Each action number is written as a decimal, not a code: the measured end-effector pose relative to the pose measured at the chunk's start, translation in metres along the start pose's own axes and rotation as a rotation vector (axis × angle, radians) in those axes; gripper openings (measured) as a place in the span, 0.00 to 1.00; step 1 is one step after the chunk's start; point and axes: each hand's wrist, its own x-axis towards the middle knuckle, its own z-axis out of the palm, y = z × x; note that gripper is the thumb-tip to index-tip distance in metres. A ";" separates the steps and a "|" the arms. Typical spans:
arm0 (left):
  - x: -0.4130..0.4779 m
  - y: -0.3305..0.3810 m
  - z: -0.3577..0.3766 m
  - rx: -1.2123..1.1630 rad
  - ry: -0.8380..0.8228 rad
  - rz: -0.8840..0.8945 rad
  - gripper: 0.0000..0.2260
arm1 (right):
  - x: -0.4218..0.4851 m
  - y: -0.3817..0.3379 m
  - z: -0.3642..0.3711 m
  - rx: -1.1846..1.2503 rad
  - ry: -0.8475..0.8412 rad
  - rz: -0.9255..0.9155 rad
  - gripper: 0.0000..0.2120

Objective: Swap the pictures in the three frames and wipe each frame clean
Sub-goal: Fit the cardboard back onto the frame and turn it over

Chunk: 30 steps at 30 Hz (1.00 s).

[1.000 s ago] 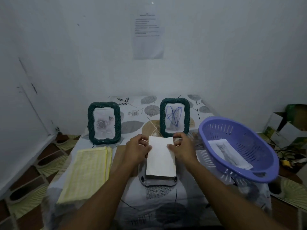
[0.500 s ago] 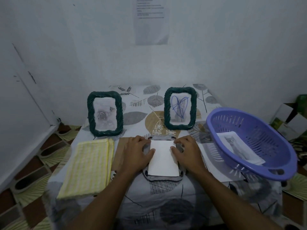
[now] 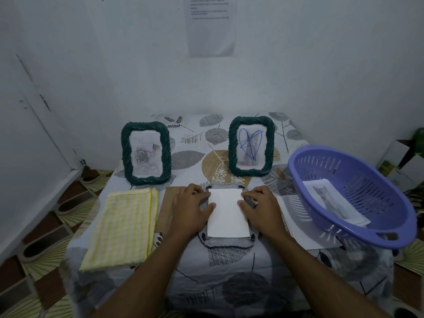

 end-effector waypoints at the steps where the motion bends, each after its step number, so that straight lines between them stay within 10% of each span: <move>1: 0.000 0.000 0.001 0.004 -0.003 0.001 0.19 | 0.000 0.000 0.000 0.000 0.003 -0.001 0.14; 30: -0.001 -0.001 0.000 -0.025 0.011 0.000 0.21 | -0.001 0.002 0.000 0.031 0.011 -0.002 0.15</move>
